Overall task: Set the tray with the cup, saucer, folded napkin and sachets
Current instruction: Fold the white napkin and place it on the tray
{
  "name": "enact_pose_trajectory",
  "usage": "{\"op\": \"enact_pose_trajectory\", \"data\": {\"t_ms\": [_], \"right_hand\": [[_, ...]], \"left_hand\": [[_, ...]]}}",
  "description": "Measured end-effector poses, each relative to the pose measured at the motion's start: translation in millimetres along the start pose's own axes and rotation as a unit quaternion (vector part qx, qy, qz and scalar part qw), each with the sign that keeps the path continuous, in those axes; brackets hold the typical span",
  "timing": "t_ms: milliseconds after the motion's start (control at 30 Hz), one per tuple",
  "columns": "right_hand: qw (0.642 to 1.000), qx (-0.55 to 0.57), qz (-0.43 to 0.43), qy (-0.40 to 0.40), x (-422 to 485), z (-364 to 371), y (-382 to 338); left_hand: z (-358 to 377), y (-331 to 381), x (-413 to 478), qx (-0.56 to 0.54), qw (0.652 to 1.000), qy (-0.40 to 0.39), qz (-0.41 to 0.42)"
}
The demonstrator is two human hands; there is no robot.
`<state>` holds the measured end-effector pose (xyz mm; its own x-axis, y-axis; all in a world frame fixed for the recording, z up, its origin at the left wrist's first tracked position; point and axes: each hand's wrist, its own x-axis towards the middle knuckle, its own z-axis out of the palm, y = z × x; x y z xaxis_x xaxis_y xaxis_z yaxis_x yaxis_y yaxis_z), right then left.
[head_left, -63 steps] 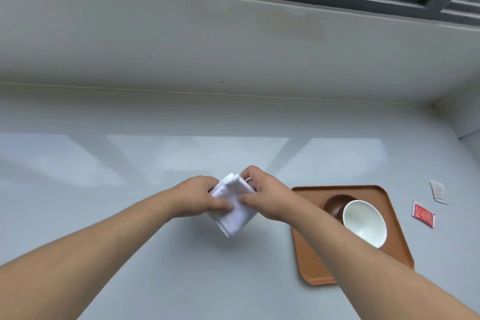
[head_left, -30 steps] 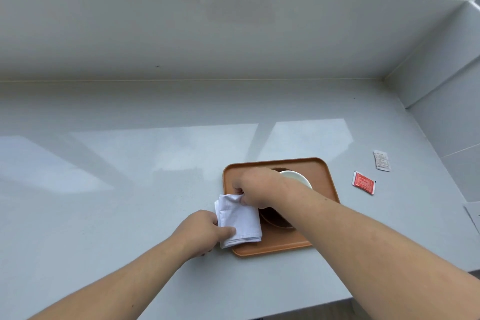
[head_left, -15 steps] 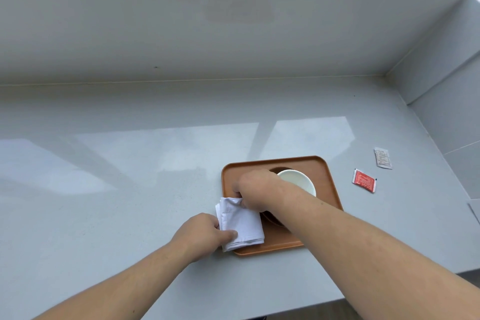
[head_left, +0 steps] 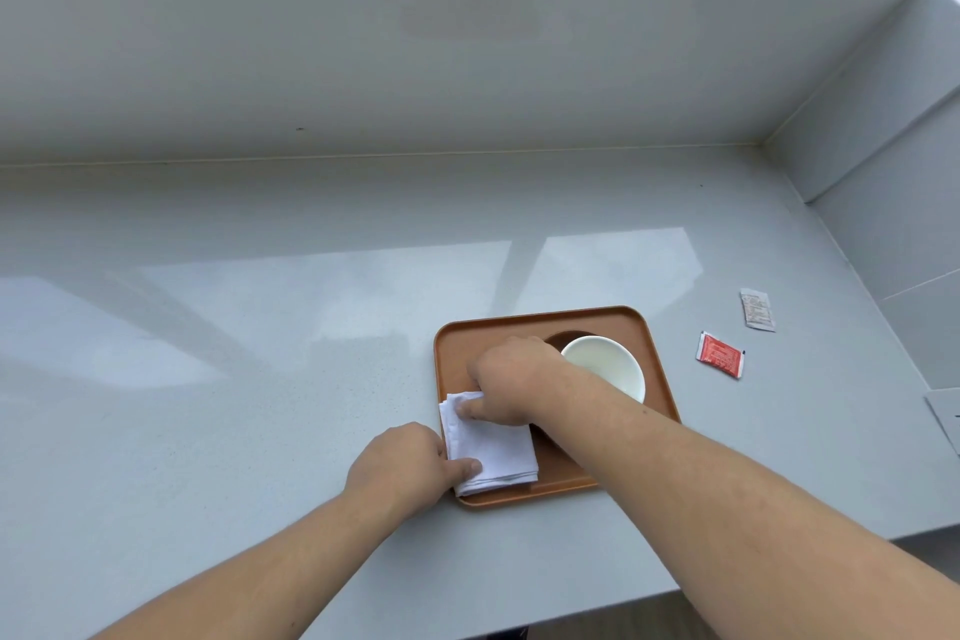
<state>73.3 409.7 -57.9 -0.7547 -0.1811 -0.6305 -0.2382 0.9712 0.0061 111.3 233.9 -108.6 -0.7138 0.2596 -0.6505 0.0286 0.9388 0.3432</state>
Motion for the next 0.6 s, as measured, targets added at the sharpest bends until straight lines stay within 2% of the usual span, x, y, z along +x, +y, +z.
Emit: {"op": "enact_pose_trajectory", "data": {"t_ms": [267, 600], "right_hand": [[0.998, -0.007, -0.004, 0.065, 12, 15, -4], [0.998, -0.012, 0.018, 0.062, 13, 15, -6]], "left_hand": [[0, 1, 1, 0.021, 1.000, -0.007, 0.007], [-1, 3, 3, 0.038, 0.999, -0.012, 0.007]]}}
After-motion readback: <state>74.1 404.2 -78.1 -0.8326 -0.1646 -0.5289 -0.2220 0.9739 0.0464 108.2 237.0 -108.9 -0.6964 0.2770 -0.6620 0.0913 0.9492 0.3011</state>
